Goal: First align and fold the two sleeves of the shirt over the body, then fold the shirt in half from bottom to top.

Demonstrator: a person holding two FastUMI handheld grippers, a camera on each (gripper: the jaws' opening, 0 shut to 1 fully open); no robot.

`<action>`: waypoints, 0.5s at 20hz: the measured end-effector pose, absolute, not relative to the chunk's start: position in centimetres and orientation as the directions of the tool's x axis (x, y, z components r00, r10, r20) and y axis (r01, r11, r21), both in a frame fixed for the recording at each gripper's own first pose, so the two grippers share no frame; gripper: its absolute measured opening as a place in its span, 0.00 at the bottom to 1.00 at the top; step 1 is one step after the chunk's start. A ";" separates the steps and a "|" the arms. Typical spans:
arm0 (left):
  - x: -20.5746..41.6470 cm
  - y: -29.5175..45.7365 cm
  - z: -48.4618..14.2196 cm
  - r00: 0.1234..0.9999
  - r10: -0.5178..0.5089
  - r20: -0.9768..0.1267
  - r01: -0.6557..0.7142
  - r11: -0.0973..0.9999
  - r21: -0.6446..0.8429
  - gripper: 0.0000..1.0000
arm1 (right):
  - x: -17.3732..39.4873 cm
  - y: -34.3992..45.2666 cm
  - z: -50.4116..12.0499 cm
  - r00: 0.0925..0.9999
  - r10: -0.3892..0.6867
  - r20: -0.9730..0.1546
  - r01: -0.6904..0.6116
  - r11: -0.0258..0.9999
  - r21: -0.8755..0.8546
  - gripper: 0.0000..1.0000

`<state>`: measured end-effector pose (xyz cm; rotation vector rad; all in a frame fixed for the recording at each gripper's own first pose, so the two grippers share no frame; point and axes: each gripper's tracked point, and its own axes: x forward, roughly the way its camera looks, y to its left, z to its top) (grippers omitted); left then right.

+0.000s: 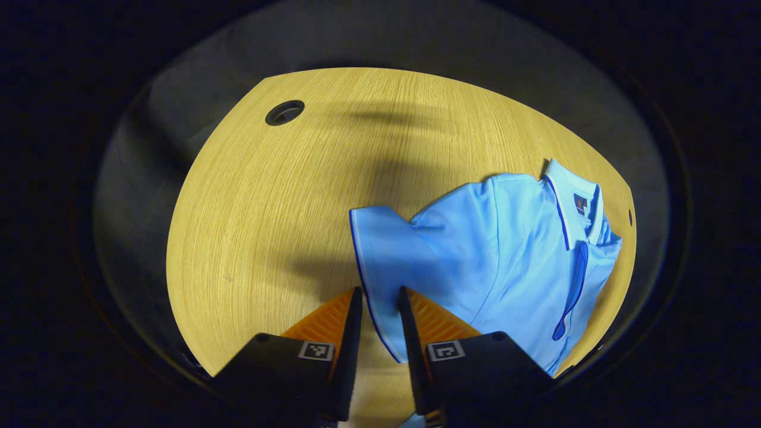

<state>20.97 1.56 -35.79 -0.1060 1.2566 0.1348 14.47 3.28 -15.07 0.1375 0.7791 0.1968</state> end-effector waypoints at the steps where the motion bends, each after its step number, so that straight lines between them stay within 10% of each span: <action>1: 21.1 1.4 -36.1 0.312 0.046 -0.949 -0.181 0.983 -0.012 0.30 | 14.4 3.0 -15.2 0.698 0.219 -0.682 -0.124 0.975 0.187 0.99; 3: 21.2 1.3 -35.7 0.326 0.048 -0.944 -0.204 0.979 -0.021 0.12 | 14.3 2.7 -15.0 0.701 0.216 -0.679 -0.120 0.975 0.186 0.98; 10: 21.5 -2.9 -28.5 0.447 0.053 -0.893 -0.019 0.999 0.050 0.09 | 13.9 1.4 -15.0 0.718 0.201 -0.666 -0.108 0.978 0.179 0.98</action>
